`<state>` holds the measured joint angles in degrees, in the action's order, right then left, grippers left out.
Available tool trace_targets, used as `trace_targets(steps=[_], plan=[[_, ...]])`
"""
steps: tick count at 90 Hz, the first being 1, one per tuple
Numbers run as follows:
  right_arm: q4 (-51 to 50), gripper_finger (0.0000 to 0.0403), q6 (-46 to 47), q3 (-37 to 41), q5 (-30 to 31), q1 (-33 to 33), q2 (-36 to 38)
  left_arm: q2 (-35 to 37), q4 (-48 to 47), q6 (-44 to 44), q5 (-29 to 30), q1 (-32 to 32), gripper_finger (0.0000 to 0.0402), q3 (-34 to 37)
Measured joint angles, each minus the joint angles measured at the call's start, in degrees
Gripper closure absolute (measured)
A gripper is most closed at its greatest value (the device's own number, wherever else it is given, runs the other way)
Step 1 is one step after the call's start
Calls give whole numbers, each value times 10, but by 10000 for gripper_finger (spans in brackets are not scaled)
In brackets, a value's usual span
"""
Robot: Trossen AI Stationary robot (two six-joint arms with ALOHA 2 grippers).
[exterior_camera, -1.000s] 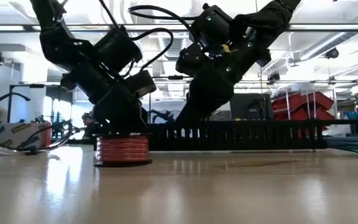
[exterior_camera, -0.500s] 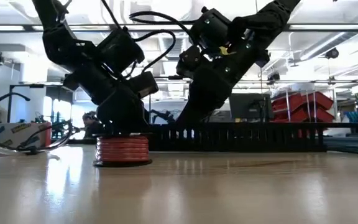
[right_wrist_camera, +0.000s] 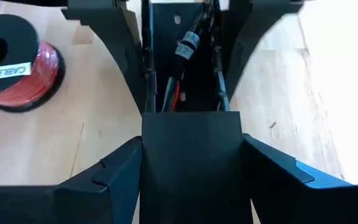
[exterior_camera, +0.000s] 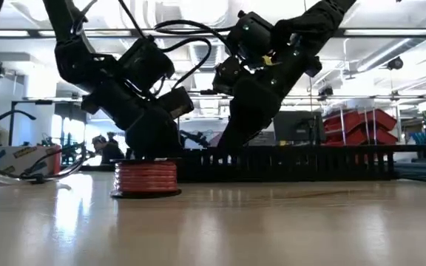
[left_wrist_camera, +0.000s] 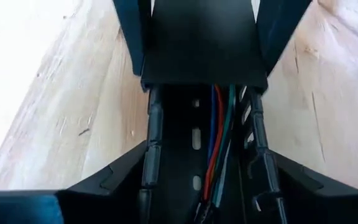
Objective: Ziptie cables
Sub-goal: Close the black cable duct
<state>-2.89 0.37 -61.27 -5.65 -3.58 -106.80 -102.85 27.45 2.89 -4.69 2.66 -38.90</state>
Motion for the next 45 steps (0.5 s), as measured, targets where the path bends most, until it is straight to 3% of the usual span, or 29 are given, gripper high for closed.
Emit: trace_targets(steps=[45], plan=[[52,176,-16,-1,-6,8,-2,-4,-30,-46,-8,8,168,-52]])
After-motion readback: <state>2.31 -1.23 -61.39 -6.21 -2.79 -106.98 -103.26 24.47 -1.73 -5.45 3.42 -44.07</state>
